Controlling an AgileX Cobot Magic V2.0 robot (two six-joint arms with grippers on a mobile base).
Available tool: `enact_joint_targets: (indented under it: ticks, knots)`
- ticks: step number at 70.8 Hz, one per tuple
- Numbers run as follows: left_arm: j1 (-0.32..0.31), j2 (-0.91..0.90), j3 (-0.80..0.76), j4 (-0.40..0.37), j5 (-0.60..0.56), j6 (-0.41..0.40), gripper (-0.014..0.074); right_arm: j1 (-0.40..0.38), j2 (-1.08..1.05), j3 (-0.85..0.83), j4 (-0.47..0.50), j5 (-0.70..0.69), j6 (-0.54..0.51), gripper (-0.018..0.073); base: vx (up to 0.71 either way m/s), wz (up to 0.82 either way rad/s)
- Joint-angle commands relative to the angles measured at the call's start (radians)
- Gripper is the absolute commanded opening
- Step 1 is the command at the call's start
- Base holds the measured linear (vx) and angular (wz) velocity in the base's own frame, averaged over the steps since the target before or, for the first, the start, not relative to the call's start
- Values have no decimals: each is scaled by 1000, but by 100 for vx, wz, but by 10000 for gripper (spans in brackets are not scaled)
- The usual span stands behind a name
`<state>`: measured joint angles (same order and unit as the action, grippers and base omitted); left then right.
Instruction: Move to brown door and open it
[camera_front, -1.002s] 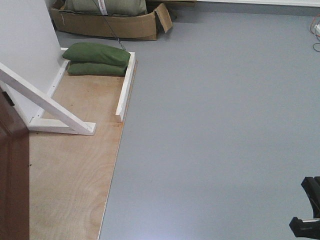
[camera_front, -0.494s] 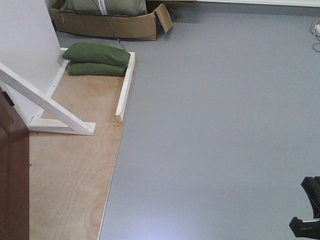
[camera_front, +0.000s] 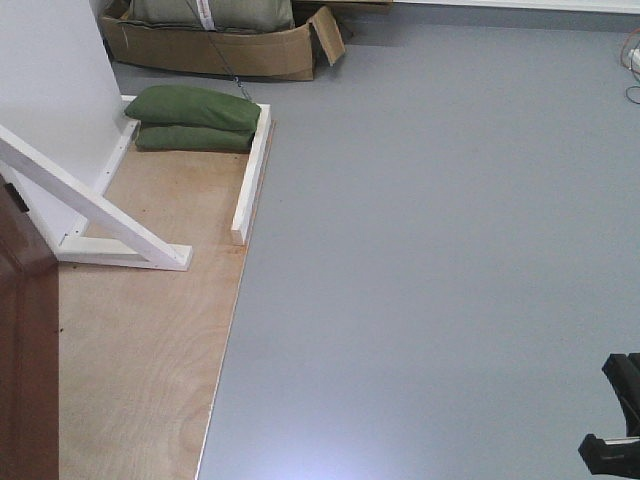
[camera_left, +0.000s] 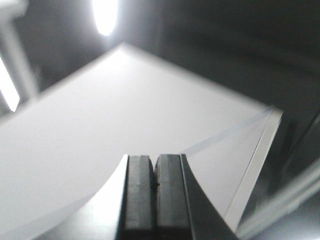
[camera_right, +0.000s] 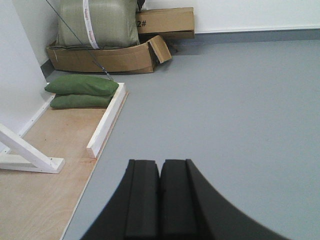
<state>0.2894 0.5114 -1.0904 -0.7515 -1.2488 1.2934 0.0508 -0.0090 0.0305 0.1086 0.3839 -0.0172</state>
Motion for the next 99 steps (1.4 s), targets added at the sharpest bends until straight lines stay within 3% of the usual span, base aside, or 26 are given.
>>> enact_joint_targets:
  ticks: [1,7,13,27,34,45,52,78,99]
  knots:
    - [12,44,-18,-189,-124,4,17,-1,-16,2,-5,-81,-11,0,0,0]
    - [33,63,-20,-375,-124,49,17,-1,-16,2,-5,-80,-11,0,0,0]
    - [65,97,-20,-500,-124,146,17,-1,-16,2,-5,-81,-11,0,0,0]
    - [209,216,-20,-678,-124,422,17,-1,-16,2,-5,-81,-11,0,0,0]
    - [319,272,-20,-748,-124,470,17,-1,-16,2,-5,-81,-11,0,0,0]
    - [469,317,-20,-858,-124,464,17,-1,-16,2,-5,-81,-11,0,0,0]
    - [523,348,-20,-897,-124,459,17,-1,-16,2,-5,-81,-11,0,0,0]
    - [533,419,-20,-935,-99,255,17,-1,-16,2,-5,-81,-11,0,0,0]
    - [533,418,-20,-952,151,169,17,-1,-16,2,-5,-81,-11,0,0,0]
